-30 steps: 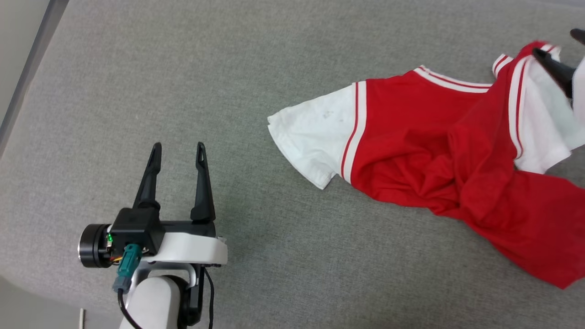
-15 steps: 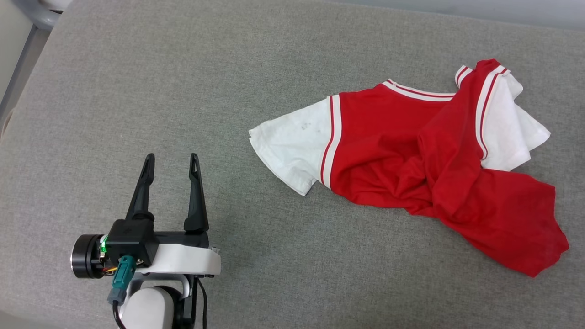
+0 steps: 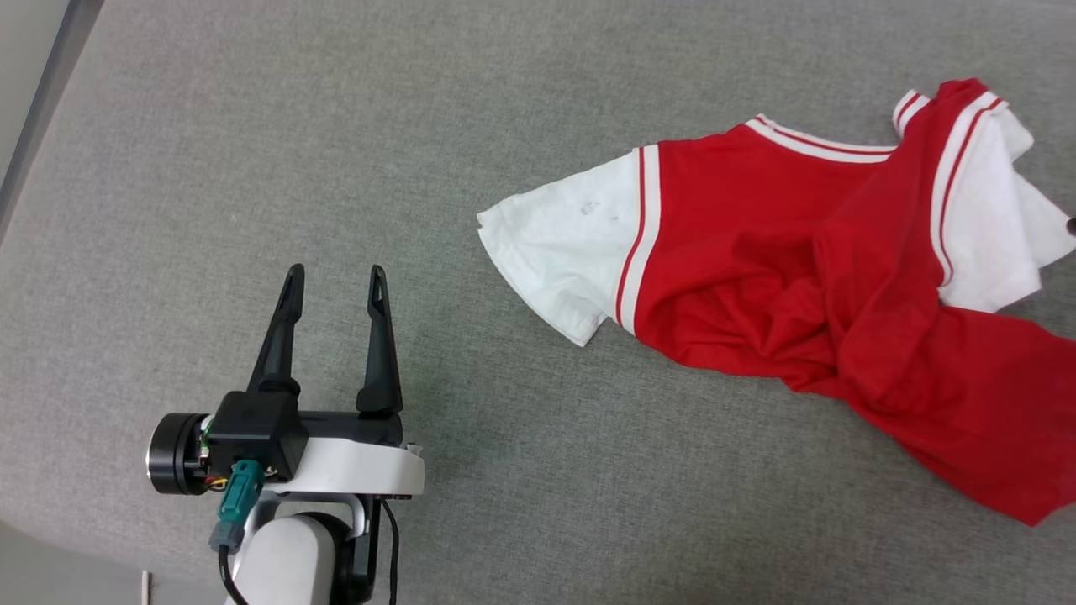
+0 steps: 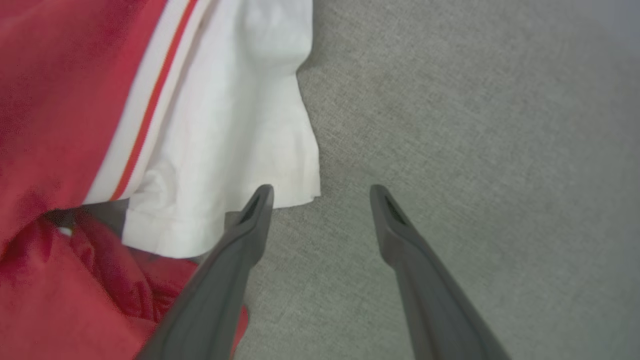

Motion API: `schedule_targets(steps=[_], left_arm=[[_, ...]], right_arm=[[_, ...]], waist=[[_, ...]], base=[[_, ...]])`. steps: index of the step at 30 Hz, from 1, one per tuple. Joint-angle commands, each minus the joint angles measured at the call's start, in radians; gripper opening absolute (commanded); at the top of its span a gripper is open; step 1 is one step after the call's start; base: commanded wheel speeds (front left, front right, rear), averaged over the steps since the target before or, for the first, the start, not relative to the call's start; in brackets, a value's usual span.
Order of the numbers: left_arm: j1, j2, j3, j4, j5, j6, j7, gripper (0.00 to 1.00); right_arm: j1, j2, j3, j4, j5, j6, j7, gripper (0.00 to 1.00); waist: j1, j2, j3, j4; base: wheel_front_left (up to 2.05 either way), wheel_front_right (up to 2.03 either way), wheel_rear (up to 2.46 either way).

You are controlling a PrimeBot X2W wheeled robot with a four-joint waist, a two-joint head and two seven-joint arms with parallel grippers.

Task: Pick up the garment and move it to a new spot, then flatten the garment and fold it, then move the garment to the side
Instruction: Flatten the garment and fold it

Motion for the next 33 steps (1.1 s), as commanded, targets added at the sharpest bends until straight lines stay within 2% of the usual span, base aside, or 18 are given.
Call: schedule_targets(steps=[1,7,10,15,16,17,18,21,25,30,33], left_arm=[[-0.011,-0.001,-0.005,-0.001,-0.004,0.007,-0.003,1.0],[-0.027,-0.001,-0.021,-0.004,-0.014,0.015,-0.003,1.0],[-0.043,-0.001,-0.028,-0.003,-0.018,0.018,-0.003,1.0],[-0.046,-0.001,-0.023,0.003,-0.021,0.023,-0.003,1.0],[-0.047,-0.001,-0.02,0.006,-0.019,0.024,-0.003,1.0],[-0.046,-0.001,-0.017,0.008,-0.016,0.023,-0.003,1.0],[-0.045,-0.001,-0.014,0.011,-0.013,0.022,-0.003,1.0],[-0.042,-0.001,-0.007,0.016,-0.007,0.017,-0.003,1.0],[-0.028,0.0,0.017,0.029,0.011,0.004,-0.003,1.0],[-0.025,0.029,0.055,0.037,0.019,-0.023,-0.003,1.0],[-0.042,0.054,0.072,0.046,0.019,-0.054,-0.003,1.0]], right_arm=[[0.013,0.02,-0.003,-0.001,-0.019,-0.001,0.018,1.0],[0.033,0.049,0.016,0.02,-0.083,-0.001,0.059,1.0],[0.082,0.057,0.059,0.031,-0.116,-0.001,0.079,1.0],[0.146,0.078,0.081,0.042,-0.106,0.001,0.072,1.0],[0.146,0.085,0.077,0.042,-0.103,0.001,0.059,0.75],[0.144,0.09,0.071,0.04,-0.102,0.001,0.045,0.05],[0.141,0.093,0.064,0.038,-0.102,0.001,0.029,0.0],[0.126,0.093,0.045,0.032,-0.108,0.0,-0.016,0.0],[0.108,0.092,-0.001,0.016,-0.109,-0.001,-0.129,0.0],[0.141,0.079,-0.04,-0.028,-0.116,-0.001,-0.265,0.0],[0.182,0.068,-0.065,-0.055,-0.111,-0.001,-0.32,0.0]], waist=[[0.0,0.0,0.022,0.017],[0.0,0.0,0.065,0.04],[0.0,0.0,0.079,0.049],[0.0,0.0,0.084,0.049],[0.0,0.0,0.082,0.046],[0.0,0.0,0.077,0.042],[0.0,0.0,0.072,0.038],[0.0,0.0,0.056,0.029],[0.0,0.0,0.007,0.003],[0.0,0.0,-0.066,-0.039],[0.0,0.0,-0.105,-0.064]], base=[[0.0,0.0,0.0],[0.0,0.0,0.0],[0.0,0.0,0.0],[0.0,0.0,0.0],[0.0,0.0,0.0],[0.0,0.0,0.0],[0.0,0.0,0.0],[0.0,0.0,0.0],[0.0,0.0,0.0],[0.0,0.0,0.0],[0.0,0.0,0.0]])
